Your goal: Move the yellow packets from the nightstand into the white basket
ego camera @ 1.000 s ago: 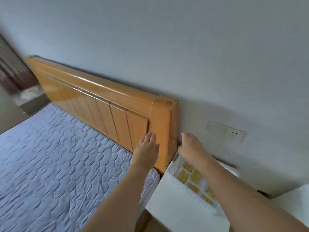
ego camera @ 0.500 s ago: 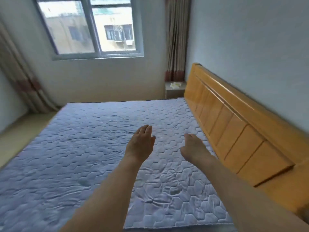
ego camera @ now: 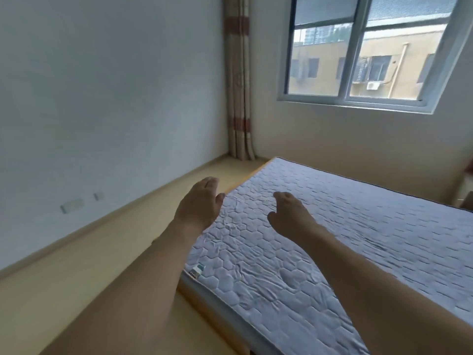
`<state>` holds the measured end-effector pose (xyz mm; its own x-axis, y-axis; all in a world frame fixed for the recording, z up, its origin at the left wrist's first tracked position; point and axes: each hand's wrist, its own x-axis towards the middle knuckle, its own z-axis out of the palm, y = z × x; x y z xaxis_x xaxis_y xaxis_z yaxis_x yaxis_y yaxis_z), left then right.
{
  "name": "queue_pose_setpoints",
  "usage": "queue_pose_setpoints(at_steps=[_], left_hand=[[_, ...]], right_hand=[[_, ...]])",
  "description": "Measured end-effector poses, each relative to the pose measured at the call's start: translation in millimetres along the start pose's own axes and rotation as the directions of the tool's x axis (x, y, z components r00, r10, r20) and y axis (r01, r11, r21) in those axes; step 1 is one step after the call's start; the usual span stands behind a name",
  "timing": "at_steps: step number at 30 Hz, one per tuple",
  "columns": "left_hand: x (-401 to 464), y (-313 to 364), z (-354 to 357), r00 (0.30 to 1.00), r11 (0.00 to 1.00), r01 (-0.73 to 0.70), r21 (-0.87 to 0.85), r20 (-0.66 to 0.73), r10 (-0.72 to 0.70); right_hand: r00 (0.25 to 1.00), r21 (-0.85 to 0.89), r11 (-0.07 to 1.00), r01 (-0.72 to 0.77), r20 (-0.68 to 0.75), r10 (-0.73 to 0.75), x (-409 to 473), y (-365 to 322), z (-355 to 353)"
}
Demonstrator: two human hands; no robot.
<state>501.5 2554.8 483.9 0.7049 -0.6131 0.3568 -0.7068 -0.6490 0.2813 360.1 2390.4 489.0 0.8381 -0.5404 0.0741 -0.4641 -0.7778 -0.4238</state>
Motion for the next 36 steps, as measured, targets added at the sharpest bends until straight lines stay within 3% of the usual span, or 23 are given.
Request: queue_pose_setpoints(at_steps=[8,16,23,28,36], left_hand=[[-2.4,-196.9,-84.5,0.965,0.965,0.251,0.079,-0.1,-0.243],[47.6,-384.6,-119.6,0.91,0.895,0.412,0.174,-0.129,-0.394],[154.8,-532.6,-153.9,0.911,0.878,0.412,0.243,-0.106,-0.398],[222.9,-624.8,-192.2,0.908,0.866,0.417,0.275,-0.169,-0.383],[342.1,-786.3,-180.1,0.929,0.892,0.369,0.261,-0.133,-0.345]], right_hand=[[0.931,0.034,0.942,0.334,0.145,-0.335,93.1,-197.2,86.5],[0.846,0.1,0.868,0.487,0.196,-0.497,204.7,-350.4,191.7],[0.804,0.128,0.826,0.549,0.189,-0.564,348.7,-486.4,238.7],[0.801,0.15,0.817,0.556,0.166,-0.575,438.1,-565.7,260.4],[0.808,0.123,0.826,0.55,0.171,-0.563,581.7,-677.8,345.5]])
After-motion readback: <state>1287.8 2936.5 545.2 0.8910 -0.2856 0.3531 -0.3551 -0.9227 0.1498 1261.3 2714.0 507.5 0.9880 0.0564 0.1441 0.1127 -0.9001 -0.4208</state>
